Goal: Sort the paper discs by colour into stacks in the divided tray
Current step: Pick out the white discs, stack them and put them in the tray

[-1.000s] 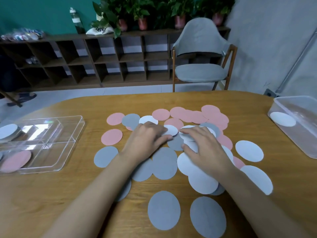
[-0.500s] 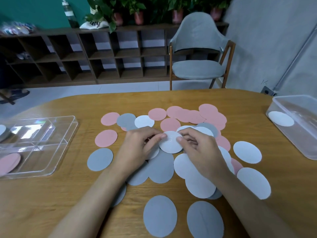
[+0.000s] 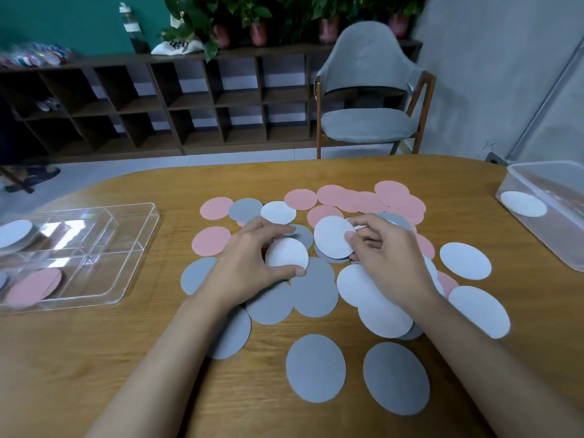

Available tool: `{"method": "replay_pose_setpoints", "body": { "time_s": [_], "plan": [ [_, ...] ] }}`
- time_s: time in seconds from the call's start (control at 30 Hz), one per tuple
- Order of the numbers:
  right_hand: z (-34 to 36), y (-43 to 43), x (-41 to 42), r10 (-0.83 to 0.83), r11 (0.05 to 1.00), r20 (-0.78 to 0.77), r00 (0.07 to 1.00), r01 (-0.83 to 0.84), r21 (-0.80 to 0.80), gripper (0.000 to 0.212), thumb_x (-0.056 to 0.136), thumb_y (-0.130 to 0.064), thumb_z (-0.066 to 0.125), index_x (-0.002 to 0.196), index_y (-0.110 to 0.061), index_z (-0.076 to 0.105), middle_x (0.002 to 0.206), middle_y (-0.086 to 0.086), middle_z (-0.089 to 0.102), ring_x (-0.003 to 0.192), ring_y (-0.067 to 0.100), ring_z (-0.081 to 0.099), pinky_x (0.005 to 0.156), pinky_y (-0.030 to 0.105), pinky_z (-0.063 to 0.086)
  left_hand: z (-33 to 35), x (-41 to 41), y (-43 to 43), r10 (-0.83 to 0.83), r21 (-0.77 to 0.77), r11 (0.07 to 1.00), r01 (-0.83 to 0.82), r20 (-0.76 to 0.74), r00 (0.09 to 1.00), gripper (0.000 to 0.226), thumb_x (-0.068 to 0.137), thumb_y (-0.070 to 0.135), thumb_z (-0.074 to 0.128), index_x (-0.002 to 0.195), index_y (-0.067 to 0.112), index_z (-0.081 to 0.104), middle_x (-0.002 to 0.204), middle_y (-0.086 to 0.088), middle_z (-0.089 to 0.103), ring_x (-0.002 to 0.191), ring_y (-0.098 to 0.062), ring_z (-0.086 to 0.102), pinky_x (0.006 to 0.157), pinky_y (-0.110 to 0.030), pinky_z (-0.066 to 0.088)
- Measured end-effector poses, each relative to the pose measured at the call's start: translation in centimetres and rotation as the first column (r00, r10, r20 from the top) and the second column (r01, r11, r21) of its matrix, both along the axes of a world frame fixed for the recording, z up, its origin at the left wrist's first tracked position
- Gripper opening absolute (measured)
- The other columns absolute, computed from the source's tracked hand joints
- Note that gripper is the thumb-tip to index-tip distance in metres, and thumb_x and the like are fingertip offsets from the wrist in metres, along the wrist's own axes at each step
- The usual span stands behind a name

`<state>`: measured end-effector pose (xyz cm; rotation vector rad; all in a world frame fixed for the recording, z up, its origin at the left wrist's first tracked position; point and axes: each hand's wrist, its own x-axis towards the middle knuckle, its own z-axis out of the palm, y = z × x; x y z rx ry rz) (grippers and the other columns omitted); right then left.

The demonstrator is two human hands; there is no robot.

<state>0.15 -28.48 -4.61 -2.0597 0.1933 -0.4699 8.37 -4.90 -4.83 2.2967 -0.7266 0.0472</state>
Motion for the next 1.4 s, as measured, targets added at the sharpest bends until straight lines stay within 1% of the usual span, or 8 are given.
{"method": "replay_pose_setpoints", "body": {
  "time_s": [0.13,0.57,0.7,0.8,0.93,1.03,1.23,1.4],
  "plan": [
    [0.4,0.3,0.0,0.012,0.999,-0.036,0.999,-0.01,0.037,0.022,0.098,-0.017,0.067,0.12,-0.019,0.071,0.086,-0.009,0.078,0.077,0.004,0.075,0.081,0.033,0.062,0.4,0.3,-0.1,0.001,-0.157,0.987,-0.01,-0.059,0.998,0.034,0.083,0.019,0.087,0.114,0.03,0.078,0.1,0.008,0.067,0.091,-0.005,0.064,0.081,-0.017,0.049],
    [0.7,2.8,0.9,0.219,0.936,-0.121,0.968,-0.173,0.306,0.029,0.107,-0.008,0.048,0.121,-0.021,0.07,0.1,-0.001,0.077,0.087,0.022,0.078,0.087,0.045,0.063,0.2,-0.1,-1.4,0.039,-0.502,0.852,-0.146,-0.217,0.975,0.009,0.091,0.014,0.08,0.095,0.02,0.075,0.078,0.002,0.07,0.07,-0.01,0.06,0.076,-0.043,0.062],
    [0.8,2.5,0.5,0.232,0.919,-0.111,0.967,-0.18,0.35,0.024,0.106,-0.023,0.054,0.123,-0.019,0.071,0.104,0.005,0.076,0.091,0.023,0.076,0.084,0.039,0.064,0.0,-1.0,-2.3,0.086,-0.471,0.871,-0.142,-0.138,0.987,0.011,0.089,0.016,0.082,0.094,0.021,0.073,0.078,-0.002,0.073,0.072,-0.007,0.064,0.076,-0.033,0.062],
    [0.7,2.1,0.1,0.153,0.979,-0.096,0.984,-0.137,0.153,0.025,0.102,-0.019,0.061,0.126,-0.019,0.069,0.094,-0.001,0.076,0.076,0.013,0.076,0.075,0.025,0.061,0.1,-1.1,-2.4,0.091,-0.425,0.899,-0.109,-0.062,0.994,0.013,0.091,0.022,0.08,0.102,0.02,0.074,0.085,0.003,0.074,0.077,-0.004,0.065,0.074,-0.022,0.056],
    [0.5,1.3,-0.1,0.043,0.996,-0.017,0.999,-0.044,-0.075,0.023,0.102,-0.019,0.059,0.123,-0.025,0.068,0.089,-0.009,0.071,0.079,0.007,0.07,0.073,0.025,0.058,-0.7,0.7,-1.3,0.086,-0.035,0.996,-0.082,0.143,0.986,0.044,0.1,0.041,0.066,0.14,0.023,0.062,0.144,0.007,0.062,0.134,-0.01,0.054,0.109,-0.027,0.042],
    [0.3,1.0,-0.1,0.009,0.987,-0.005,1.0,-0.01,-0.159,0.026,0.103,-0.022,0.058,0.127,-0.025,0.067,0.094,-0.018,0.067,0.094,0.0,0.063,0.07,0.008,0.05,-1.4,2.0,-0.4,0.049,0.161,0.985,-0.059,0.069,0.996,0.063,0.102,0.051,0.056,0.158,0.025,0.042,0.167,0.004,0.035,0.156,-0.014,0.027,0.125,-0.038,0.027],
    [0.1,0.9,0.0,-0.021,0.978,0.004,1.0,0.022,-0.208,0.028,0.103,-0.023,0.058,0.13,-0.024,0.066,0.104,-0.008,0.07,0.099,0.007,0.061,0.067,0.006,0.043,-1.3,2.1,-0.2,0.12,0.19,0.97,-0.152,0.172,0.978,0.051,0.101,0.047,0.06,0.145,0.022,0.057,0.141,0.004,0.058,0.124,-0.025,0.06,0.095,-0.041,0.054],
    [0.0,0.9,0.0,-0.021,0.976,-0.001,1.0,0.021,-0.217,0.029,0.103,-0.024,0.059,0.131,-0.024,0.065,0.108,-0.007,0.071,0.101,0.006,0.06,0.067,0.006,0.043,-0.7,2.1,0.4,0.154,0.21,0.957,-0.202,0.224,0.962,0.04,0.096,0.046,0.068,0.126,0.02,0.073,0.12,0.002,0.063,0.105,-0.026,0.063,0.078,-0.037,0.051]
  ]
}}
